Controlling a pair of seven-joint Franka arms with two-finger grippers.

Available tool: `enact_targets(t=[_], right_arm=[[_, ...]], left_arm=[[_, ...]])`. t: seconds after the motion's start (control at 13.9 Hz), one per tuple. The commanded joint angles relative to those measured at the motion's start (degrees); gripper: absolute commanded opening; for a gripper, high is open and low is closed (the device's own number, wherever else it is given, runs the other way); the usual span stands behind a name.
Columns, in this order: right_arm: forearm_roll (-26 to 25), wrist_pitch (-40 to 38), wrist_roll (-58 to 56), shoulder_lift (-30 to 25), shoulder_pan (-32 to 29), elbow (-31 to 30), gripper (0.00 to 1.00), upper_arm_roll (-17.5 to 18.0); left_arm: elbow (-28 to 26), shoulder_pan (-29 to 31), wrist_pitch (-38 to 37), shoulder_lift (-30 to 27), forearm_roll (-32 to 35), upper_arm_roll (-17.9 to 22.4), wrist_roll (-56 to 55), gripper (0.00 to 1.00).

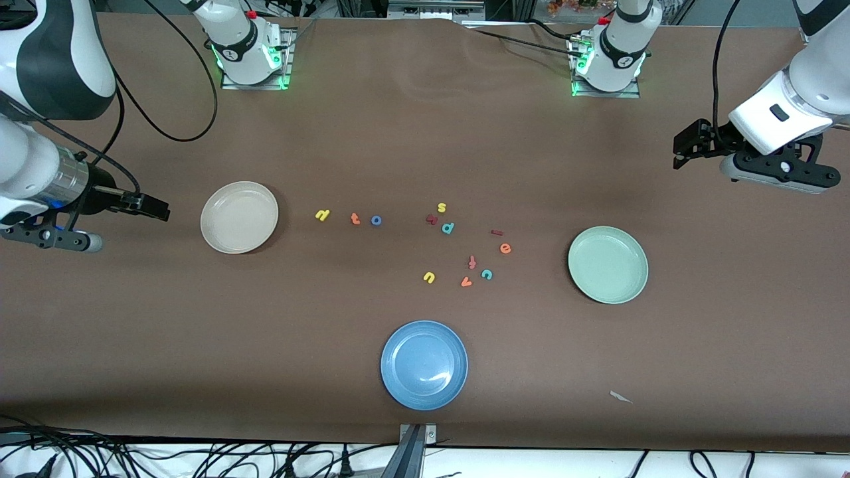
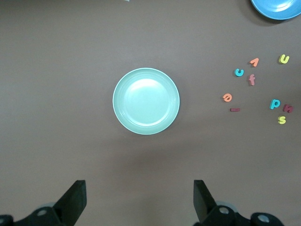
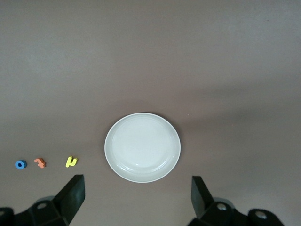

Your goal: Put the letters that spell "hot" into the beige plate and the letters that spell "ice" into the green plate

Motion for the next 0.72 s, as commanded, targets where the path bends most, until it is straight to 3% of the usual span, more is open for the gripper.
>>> enact_targets(t=[0.0,0.65], right_arm=[[0.61,1.29,-0.77,-1.51,0.50,-1.96,1.00,-1.01],[-0.27,1.73,-0.50,-1.34,0.67,-1.88,1.00,-0.92]], left_arm=[[1.15,0.22,-1.19,-0.04,0.49,-0.30,0.32,1.00],[1.15,0.22,-1.19,-0.04,0.49,-0.12,0.23,1.00]])
